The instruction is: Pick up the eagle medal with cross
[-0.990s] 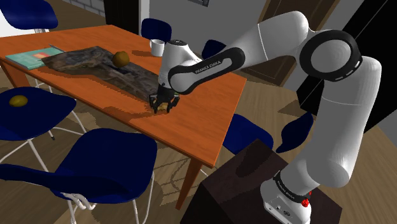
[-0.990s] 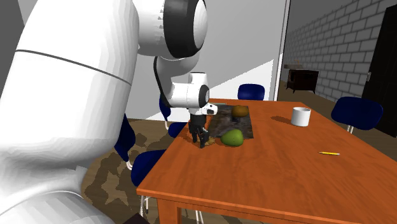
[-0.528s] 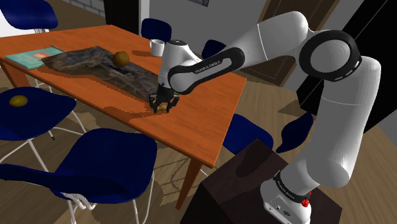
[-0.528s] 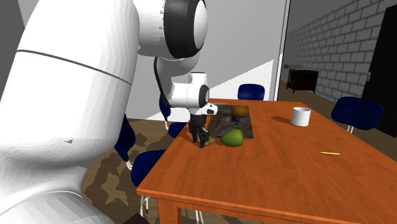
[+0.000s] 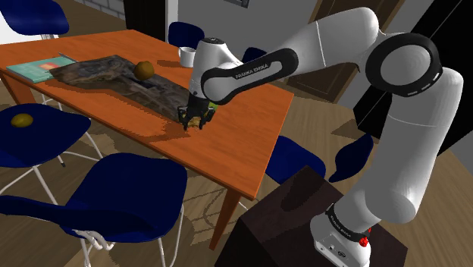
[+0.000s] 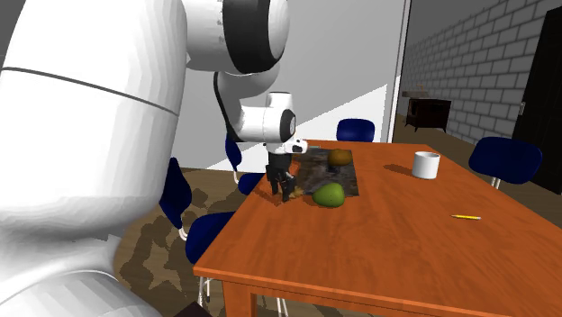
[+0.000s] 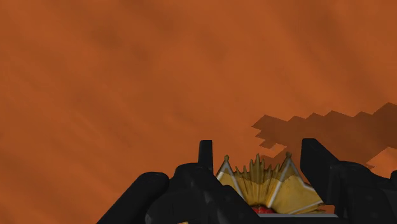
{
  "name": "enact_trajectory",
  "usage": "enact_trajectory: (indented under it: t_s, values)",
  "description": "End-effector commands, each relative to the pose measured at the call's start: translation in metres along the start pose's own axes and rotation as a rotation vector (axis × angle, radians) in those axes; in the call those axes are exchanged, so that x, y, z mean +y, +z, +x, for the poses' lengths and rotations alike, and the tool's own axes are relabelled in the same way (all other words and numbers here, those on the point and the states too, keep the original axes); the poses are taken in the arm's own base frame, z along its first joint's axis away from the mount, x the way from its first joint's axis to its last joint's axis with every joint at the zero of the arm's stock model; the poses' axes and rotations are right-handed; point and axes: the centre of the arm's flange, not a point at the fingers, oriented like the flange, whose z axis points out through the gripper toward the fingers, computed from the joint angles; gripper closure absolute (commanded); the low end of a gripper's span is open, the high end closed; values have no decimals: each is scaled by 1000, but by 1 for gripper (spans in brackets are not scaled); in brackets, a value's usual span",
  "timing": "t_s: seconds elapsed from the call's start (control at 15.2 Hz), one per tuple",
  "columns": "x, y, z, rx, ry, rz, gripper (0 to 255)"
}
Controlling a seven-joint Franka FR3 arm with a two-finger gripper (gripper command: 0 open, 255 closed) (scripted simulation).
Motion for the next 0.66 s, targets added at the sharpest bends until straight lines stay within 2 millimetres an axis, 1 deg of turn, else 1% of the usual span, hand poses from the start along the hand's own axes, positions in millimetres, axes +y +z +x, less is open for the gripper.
enact_trajectory:
  t_s: [0.0, 0.46, 0.59]
  values:
    - [-1, -10, 1, 0, 0, 0, 255]
    - [-3, -47, 3, 0, 0, 0, 255]
    - [-3, -48, 3, 0, 0, 0, 255]
